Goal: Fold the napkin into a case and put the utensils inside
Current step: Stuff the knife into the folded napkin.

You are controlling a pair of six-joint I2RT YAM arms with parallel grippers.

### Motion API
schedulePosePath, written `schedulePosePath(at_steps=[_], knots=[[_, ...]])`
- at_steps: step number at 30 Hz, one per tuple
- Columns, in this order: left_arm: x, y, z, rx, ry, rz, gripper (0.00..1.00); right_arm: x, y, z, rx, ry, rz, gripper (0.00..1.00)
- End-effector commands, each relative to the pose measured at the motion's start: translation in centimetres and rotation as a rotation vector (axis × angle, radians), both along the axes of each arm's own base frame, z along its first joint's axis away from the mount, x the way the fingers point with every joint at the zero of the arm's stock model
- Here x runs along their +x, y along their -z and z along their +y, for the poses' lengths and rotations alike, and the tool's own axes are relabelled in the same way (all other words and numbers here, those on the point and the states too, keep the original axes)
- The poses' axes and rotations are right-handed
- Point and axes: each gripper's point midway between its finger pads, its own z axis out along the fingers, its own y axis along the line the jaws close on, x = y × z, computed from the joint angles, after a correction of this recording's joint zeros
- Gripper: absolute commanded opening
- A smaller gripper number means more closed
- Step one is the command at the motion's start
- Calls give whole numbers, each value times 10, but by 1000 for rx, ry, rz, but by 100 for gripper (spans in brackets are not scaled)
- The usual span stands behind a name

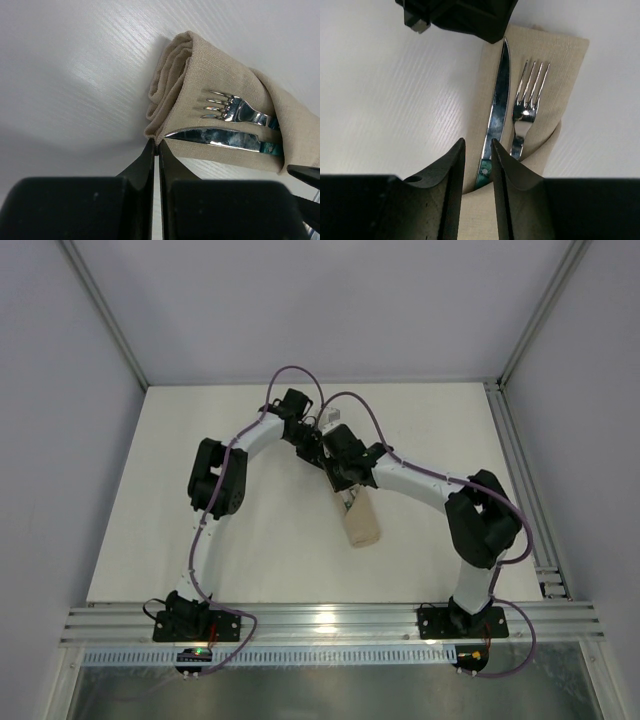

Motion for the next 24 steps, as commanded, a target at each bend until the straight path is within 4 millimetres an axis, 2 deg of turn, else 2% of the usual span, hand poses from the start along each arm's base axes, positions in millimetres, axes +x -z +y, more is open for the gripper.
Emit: schedulePosePath(at_steps=[1, 7, 13, 17, 19, 20, 21, 23, 24], knots=[[10, -27, 4, -10, 2, -89, 0, 22, 0, 11, -36, -50, -71, 31], [9, -24, 4, -6, 2, -80, 0, 42, 13, 13, -38, -48, -72, 31], [10, -26, 5, -4, 2, -84, 0, 45, 22, 13, -36, -34, -43, 31], [11, -29, 5, 0, 0, -95, 9, 40, 7, 10, -12, -31, -55, 34], [13, -32, 5, 0, -5, -104, 16, 38, -11, 9, 7, -26, -74, 35], [15, -35, 5, -2, -7, -111, 21, 37, -18, 7, 14, -24, -84, 38], [15, -37, 5, 0, -9, -115, 25, 33, -31, 3, 32, -20, -101, 40], [17, -42, 6, 1, -11, -128, 32, 31, -40, -3, 61, -3, -106, 45], [17, -44, 6, 4, -11, -135, 33, 37, -39, -18, 79, 30, -98, 48]])
